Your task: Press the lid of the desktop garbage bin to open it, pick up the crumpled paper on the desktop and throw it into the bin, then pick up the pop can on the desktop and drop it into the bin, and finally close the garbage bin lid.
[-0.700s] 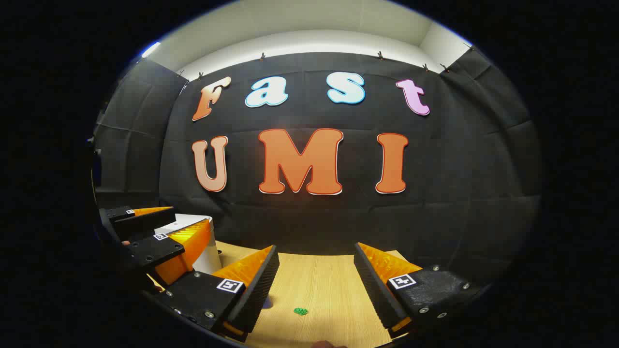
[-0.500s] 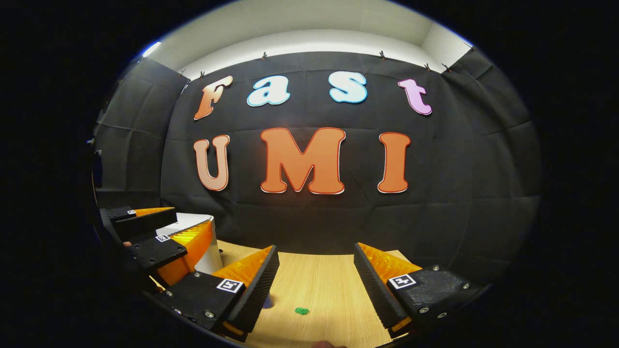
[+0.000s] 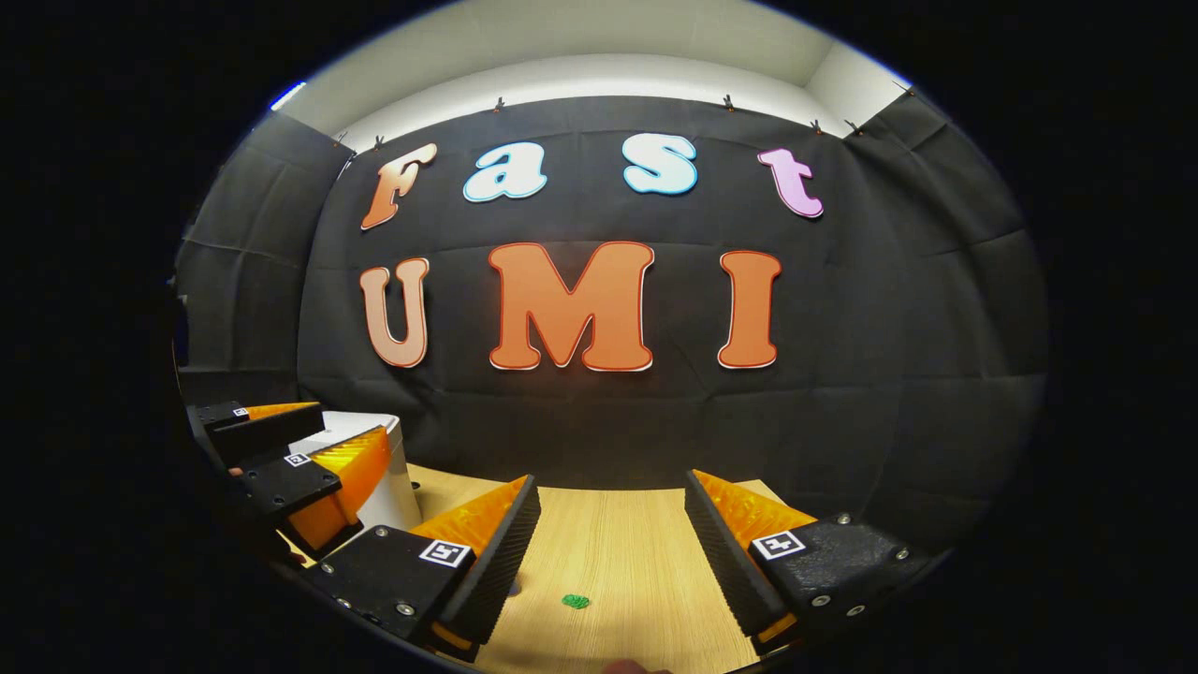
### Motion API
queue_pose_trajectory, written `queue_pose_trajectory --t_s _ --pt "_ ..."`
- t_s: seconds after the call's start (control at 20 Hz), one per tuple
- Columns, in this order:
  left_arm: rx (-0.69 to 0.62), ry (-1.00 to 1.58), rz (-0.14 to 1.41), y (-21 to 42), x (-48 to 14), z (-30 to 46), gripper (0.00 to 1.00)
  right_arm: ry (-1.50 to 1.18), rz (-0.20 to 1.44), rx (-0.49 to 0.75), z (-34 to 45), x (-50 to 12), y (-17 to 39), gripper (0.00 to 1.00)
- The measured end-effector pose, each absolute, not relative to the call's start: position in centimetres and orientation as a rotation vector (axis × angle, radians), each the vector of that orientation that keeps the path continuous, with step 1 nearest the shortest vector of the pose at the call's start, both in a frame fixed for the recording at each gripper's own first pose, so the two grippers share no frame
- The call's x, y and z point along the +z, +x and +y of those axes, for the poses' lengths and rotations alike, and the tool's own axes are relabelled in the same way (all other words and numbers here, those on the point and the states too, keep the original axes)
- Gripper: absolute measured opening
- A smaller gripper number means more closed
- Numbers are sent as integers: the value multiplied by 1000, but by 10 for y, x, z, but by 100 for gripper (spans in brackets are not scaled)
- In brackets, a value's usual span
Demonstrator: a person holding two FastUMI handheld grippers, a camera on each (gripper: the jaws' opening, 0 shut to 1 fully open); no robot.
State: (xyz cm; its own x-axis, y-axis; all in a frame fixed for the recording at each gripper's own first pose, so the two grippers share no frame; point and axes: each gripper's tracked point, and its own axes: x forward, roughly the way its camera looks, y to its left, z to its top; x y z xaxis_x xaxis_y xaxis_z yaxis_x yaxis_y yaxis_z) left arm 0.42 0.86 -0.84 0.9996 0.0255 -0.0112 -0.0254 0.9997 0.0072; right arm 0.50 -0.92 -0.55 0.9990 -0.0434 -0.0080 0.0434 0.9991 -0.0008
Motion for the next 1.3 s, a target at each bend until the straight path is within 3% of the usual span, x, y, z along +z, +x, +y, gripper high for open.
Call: queue_pose_trajectory --t_s 1.3 --pt "39 4 9 4 -8 17 96 -20 -16 -43 -6 -6 7 93"
